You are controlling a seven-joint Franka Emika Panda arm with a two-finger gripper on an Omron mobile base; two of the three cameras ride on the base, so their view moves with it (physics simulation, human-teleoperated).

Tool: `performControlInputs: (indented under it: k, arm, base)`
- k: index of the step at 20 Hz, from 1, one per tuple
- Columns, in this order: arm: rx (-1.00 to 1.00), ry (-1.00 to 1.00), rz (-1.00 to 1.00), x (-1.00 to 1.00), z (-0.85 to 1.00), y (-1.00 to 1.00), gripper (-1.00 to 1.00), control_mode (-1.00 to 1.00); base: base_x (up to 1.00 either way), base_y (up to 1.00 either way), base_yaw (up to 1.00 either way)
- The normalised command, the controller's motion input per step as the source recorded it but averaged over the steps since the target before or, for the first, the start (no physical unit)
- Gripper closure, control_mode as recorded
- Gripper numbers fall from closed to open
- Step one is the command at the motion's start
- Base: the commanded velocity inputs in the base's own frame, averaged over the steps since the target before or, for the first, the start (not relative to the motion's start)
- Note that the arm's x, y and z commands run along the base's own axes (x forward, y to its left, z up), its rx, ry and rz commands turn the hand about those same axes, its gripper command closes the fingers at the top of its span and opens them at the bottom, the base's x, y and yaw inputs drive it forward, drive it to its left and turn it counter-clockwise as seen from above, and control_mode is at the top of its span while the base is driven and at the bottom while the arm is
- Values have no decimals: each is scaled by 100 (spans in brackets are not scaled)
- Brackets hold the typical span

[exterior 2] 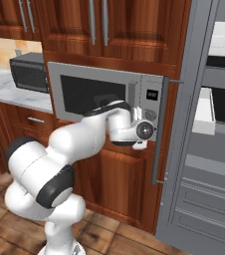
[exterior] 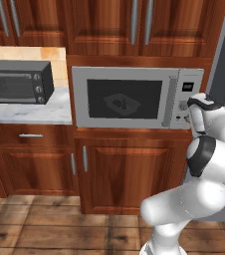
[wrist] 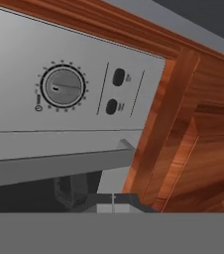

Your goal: Place the tupperware containing the fish and squash meal in the microwave. Close the microwave door and press the start button to reheat the meal.

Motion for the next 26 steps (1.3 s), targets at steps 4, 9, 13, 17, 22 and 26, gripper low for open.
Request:
performControlInputs:
  k: [4,9,13,17,22,26]
  arm:
    - [0,0,0,16,-13,-13,100,-100]
    - [0,0,0,20,-17,-5,100,-100]
    - [0,0,0,23,-17,-4,100,-100]
    - [0,0,0,22,-15,-9,100,-100]
    - [0,0,0,17,-6,-19,100,-100]
    - [0,0,0,22,-3,-13,100,-100]
  base:
    - [0,0,0]
    - [0,0,0]
    - [0,0,0]
    - [0,0,0]
    - [0,0,0]
    - [0,0,0]
